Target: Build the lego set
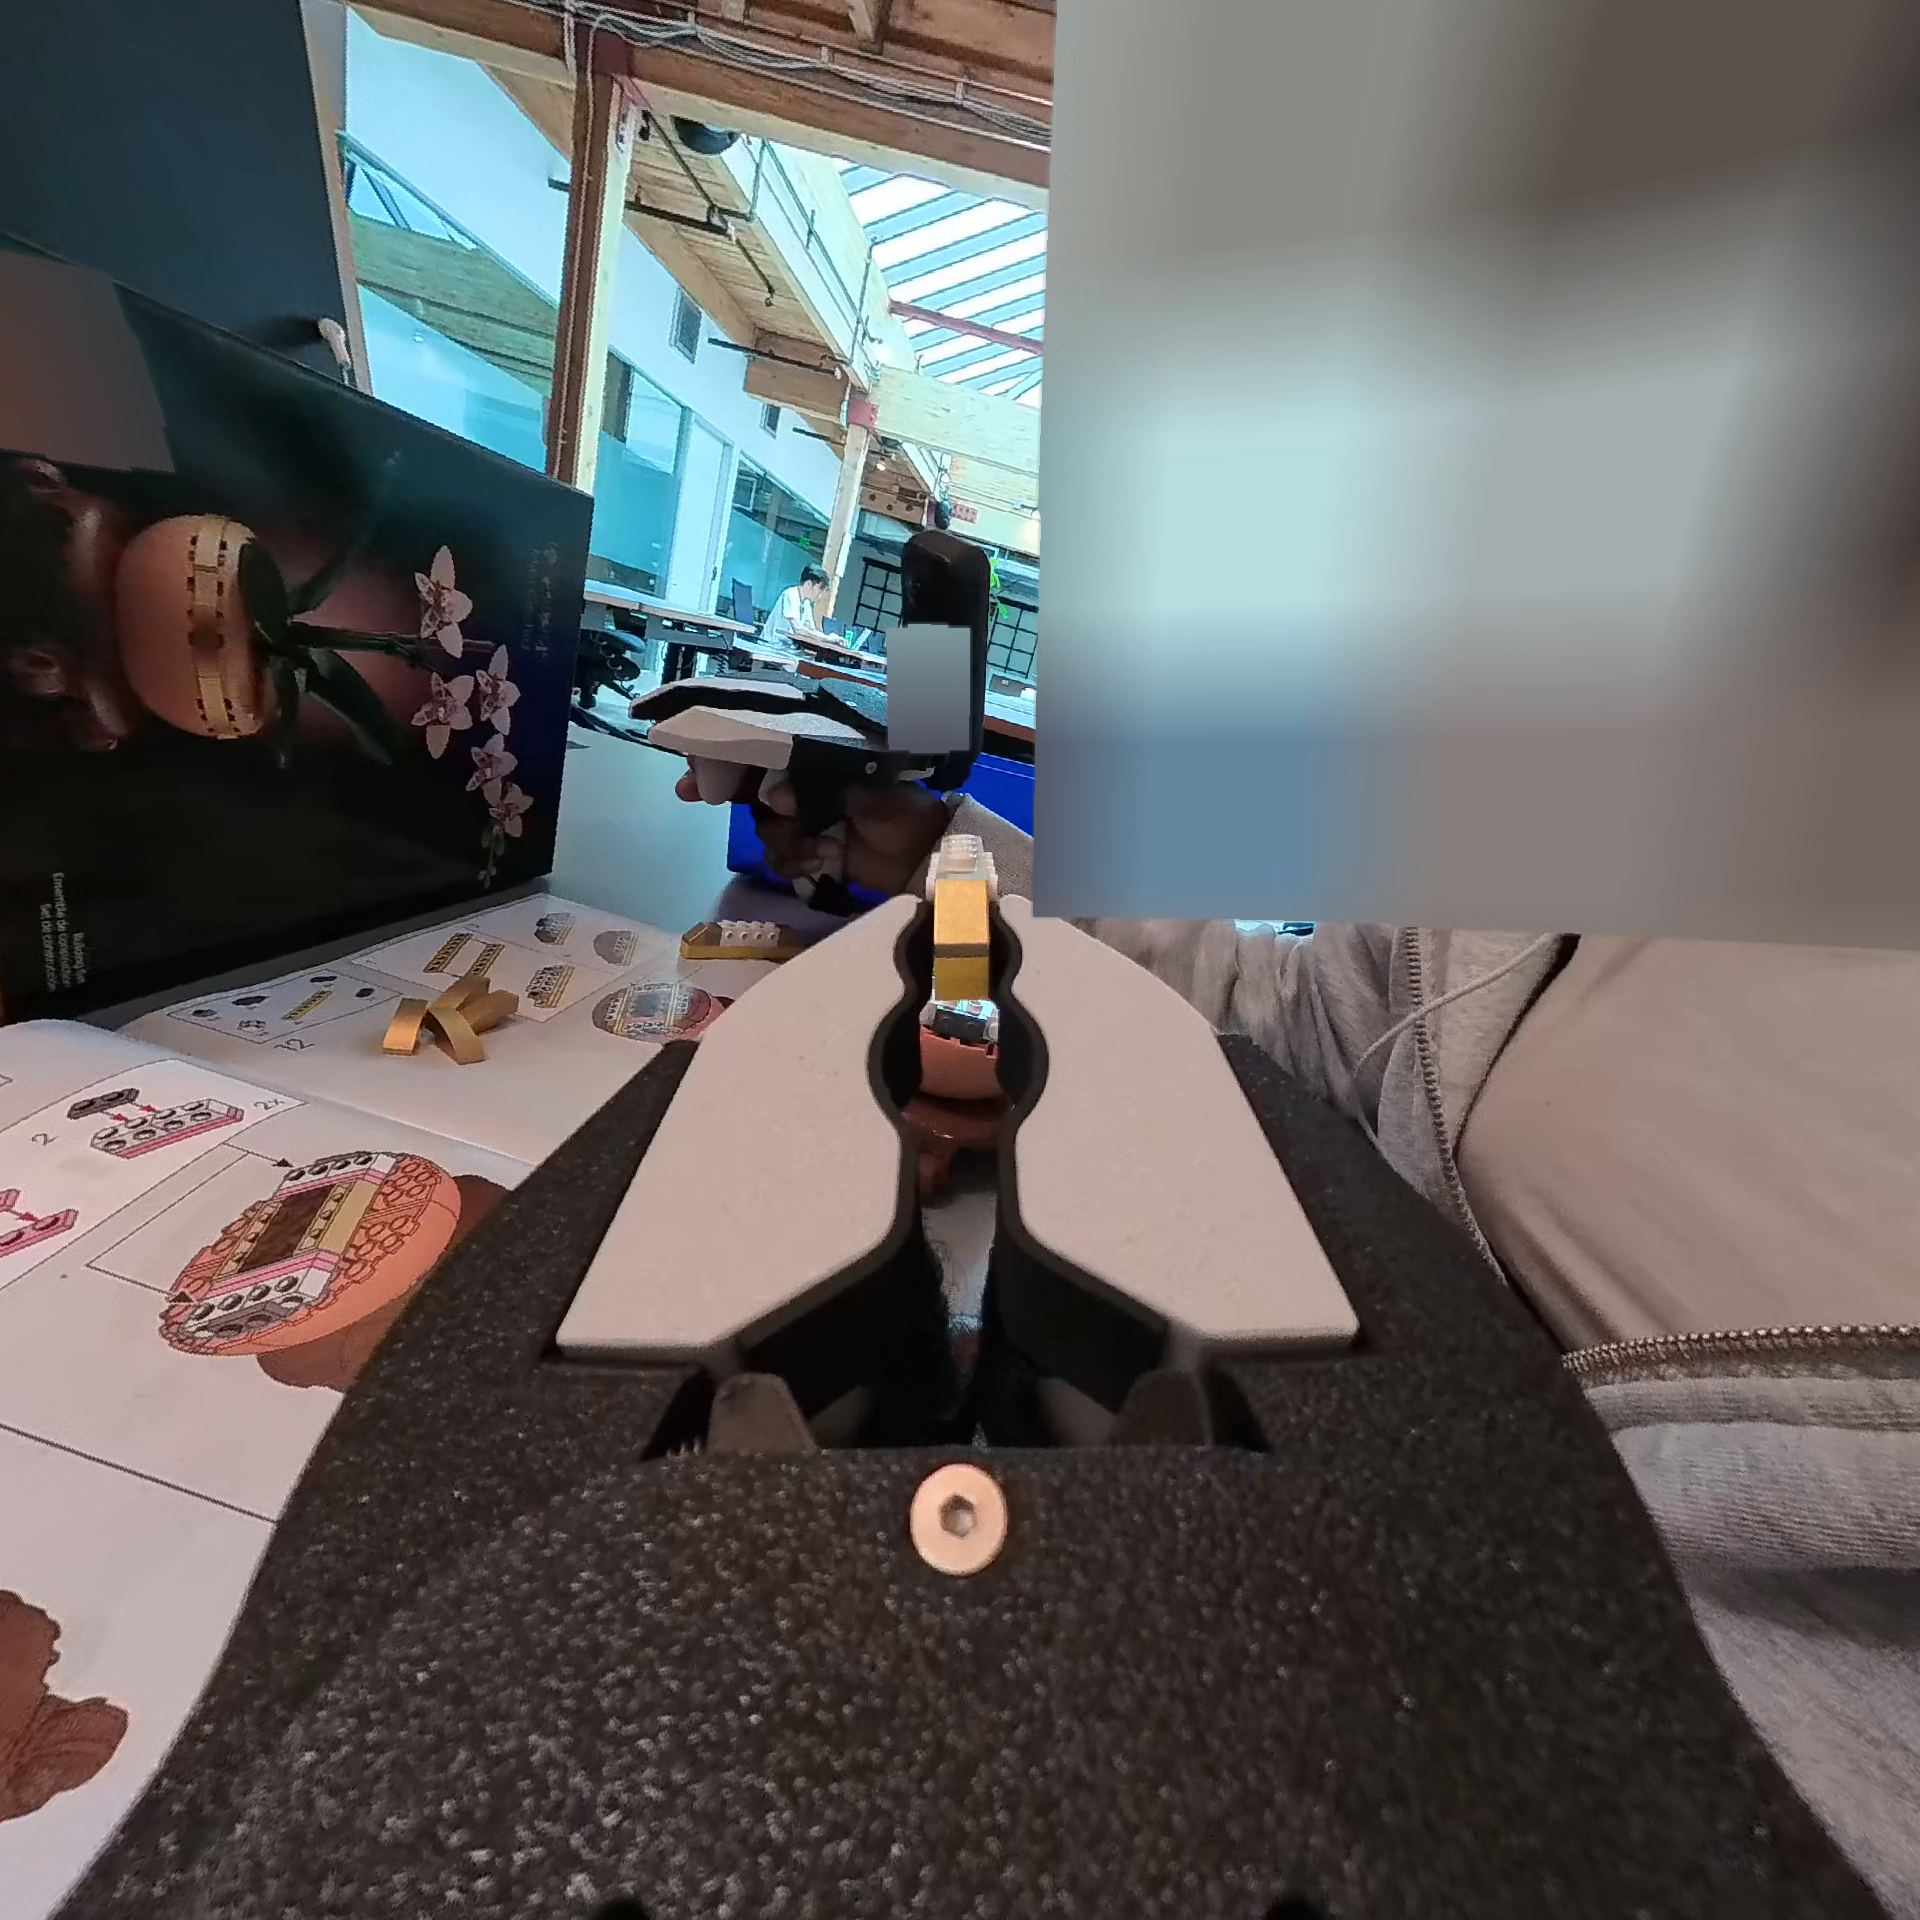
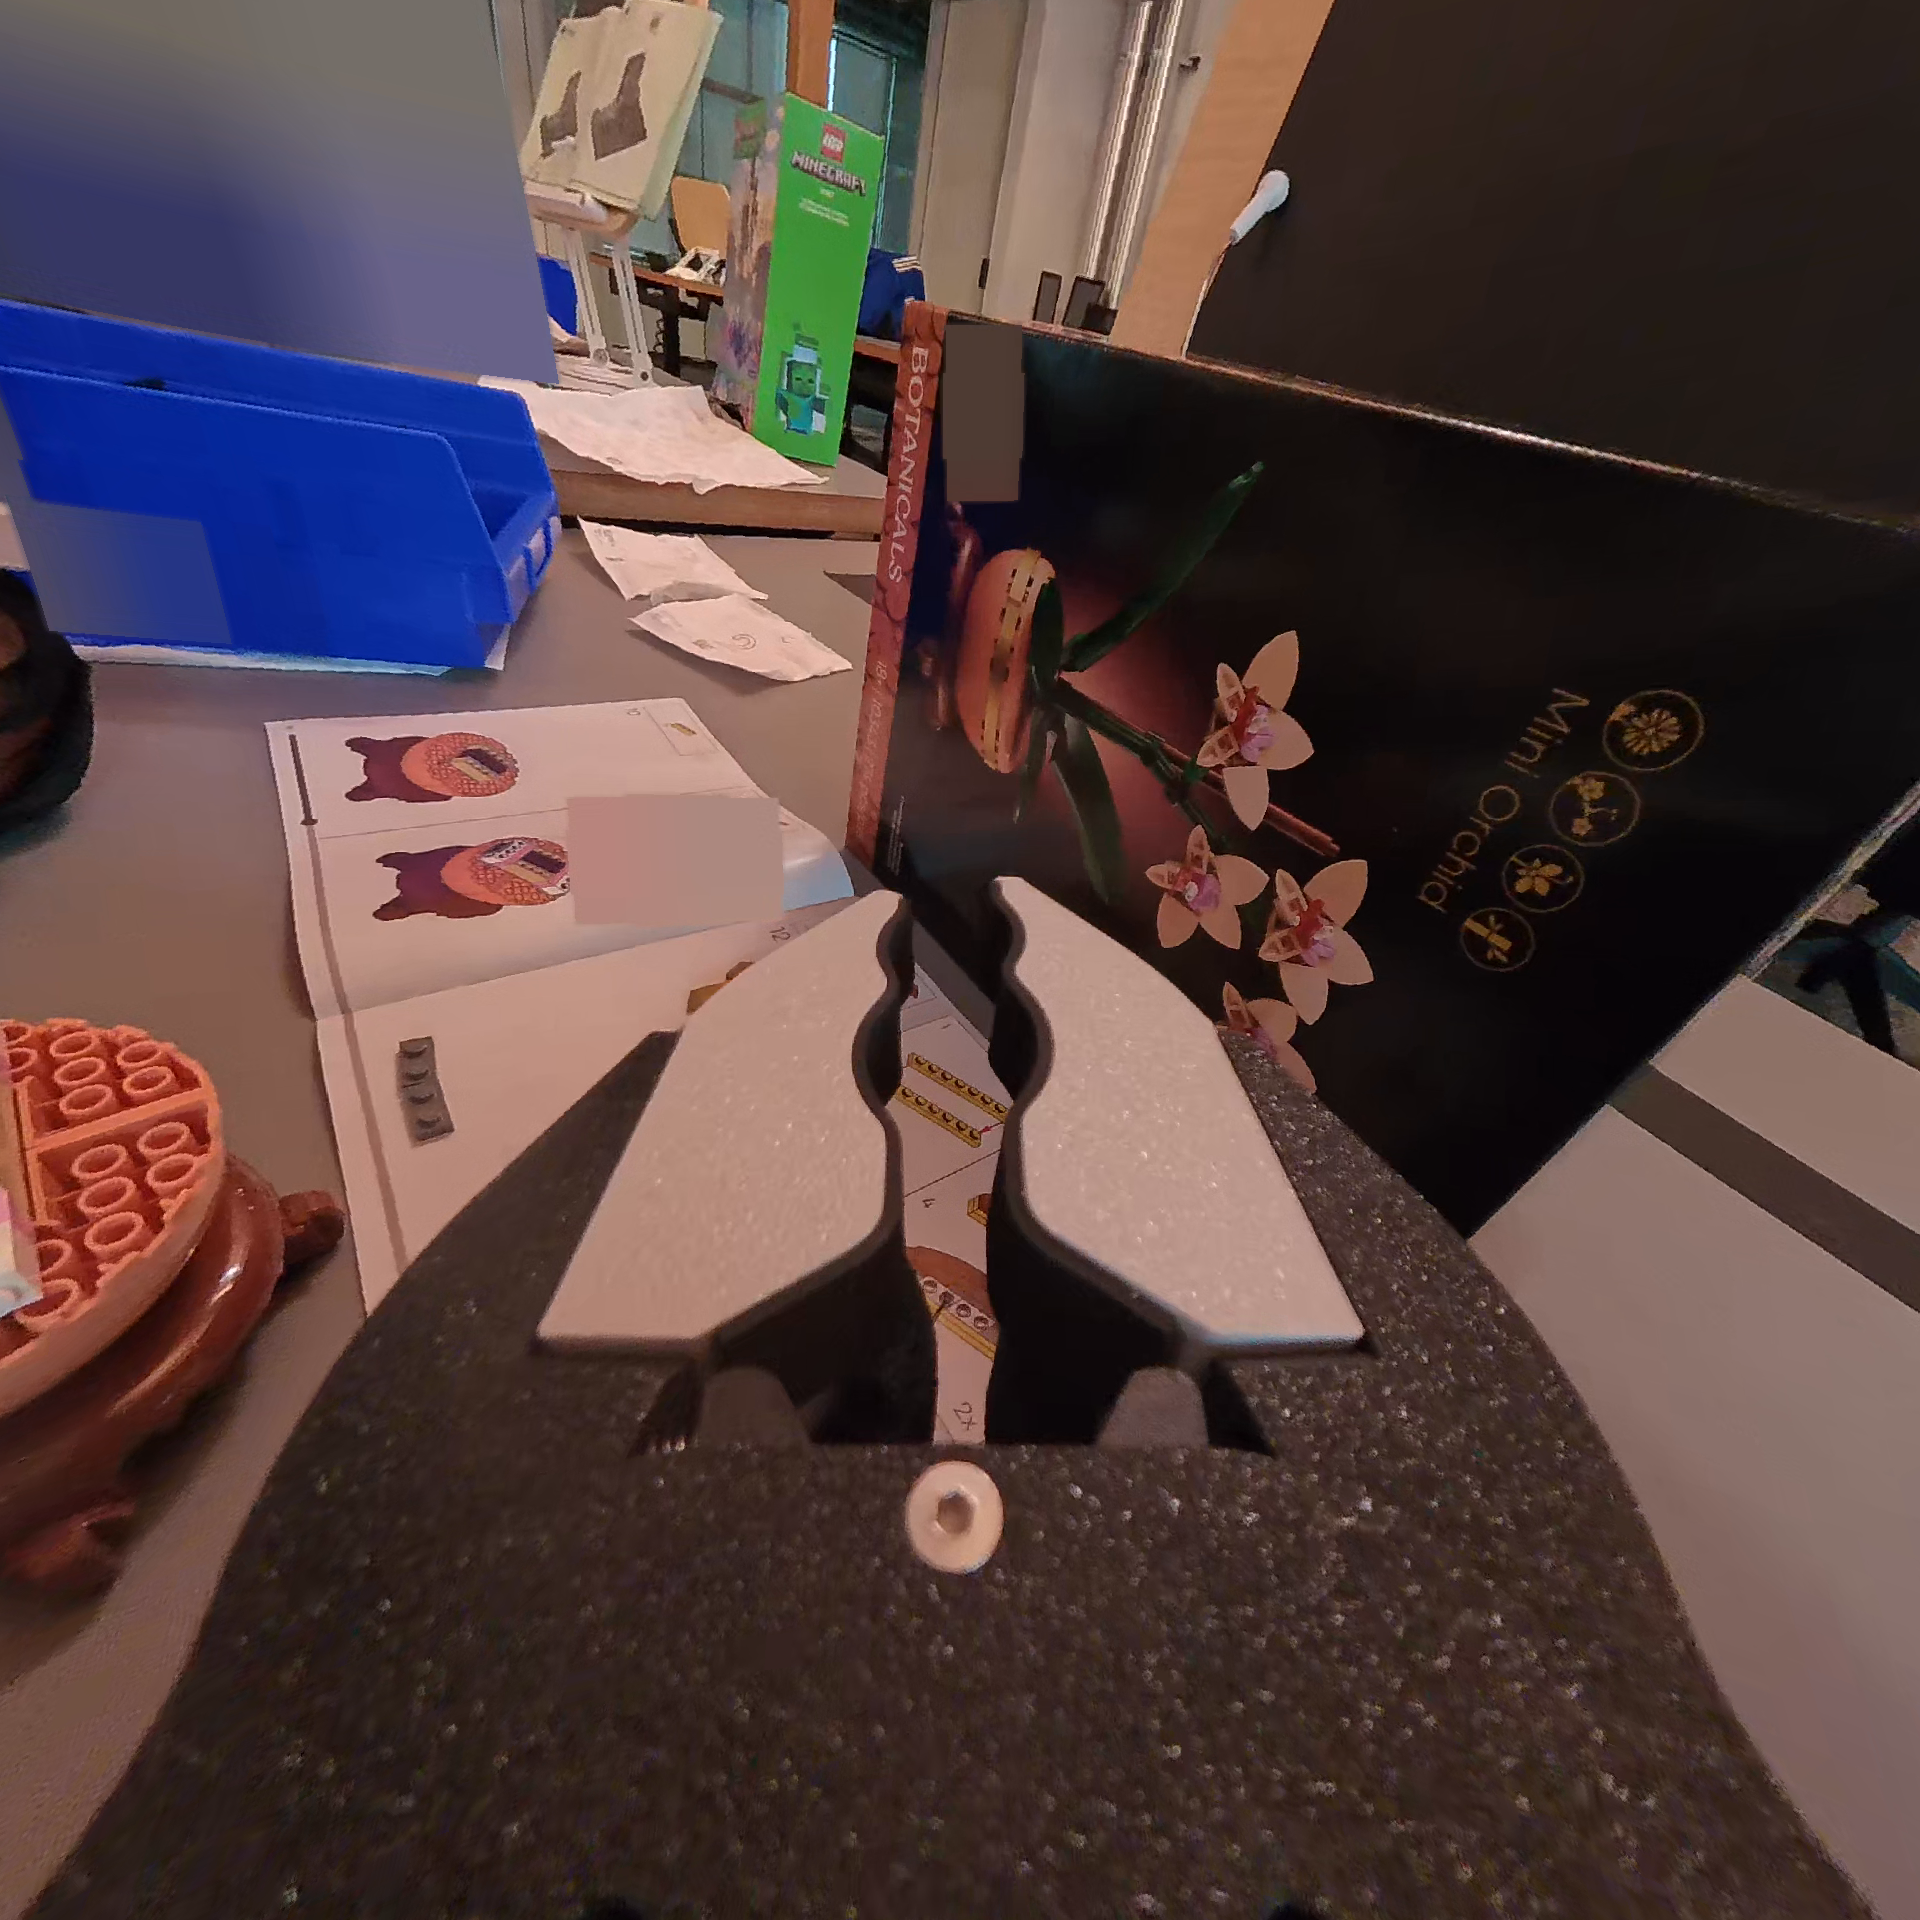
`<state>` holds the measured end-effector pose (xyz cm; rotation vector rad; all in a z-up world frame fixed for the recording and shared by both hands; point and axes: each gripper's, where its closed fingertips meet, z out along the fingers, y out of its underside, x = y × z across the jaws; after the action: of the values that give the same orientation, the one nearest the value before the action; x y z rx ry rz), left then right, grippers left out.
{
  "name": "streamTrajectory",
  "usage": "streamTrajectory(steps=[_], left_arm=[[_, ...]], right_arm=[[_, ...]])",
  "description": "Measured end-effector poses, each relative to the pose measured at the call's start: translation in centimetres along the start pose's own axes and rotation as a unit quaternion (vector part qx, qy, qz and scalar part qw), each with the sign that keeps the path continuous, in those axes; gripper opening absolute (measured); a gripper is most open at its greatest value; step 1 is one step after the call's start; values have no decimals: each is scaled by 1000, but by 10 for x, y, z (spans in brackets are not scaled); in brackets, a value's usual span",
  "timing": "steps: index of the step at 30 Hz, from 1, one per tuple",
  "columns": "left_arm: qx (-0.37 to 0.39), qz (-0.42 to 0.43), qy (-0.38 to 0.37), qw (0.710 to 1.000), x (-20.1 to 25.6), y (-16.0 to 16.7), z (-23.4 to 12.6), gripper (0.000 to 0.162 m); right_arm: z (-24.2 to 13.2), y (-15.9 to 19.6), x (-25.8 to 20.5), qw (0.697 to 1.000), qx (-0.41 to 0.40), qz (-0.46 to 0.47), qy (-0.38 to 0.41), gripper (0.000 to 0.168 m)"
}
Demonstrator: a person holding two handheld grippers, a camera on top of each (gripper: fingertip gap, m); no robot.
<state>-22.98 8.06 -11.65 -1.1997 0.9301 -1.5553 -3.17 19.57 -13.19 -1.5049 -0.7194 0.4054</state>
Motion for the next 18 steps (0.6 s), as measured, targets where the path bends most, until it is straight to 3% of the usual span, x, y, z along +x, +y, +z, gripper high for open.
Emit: streamTrajectory(steps=[18], left_arm=[[3,-4,-1,1000,-1,0,0,9]], right_arm=[[-6,3,22,997,10,-6,72,11]])
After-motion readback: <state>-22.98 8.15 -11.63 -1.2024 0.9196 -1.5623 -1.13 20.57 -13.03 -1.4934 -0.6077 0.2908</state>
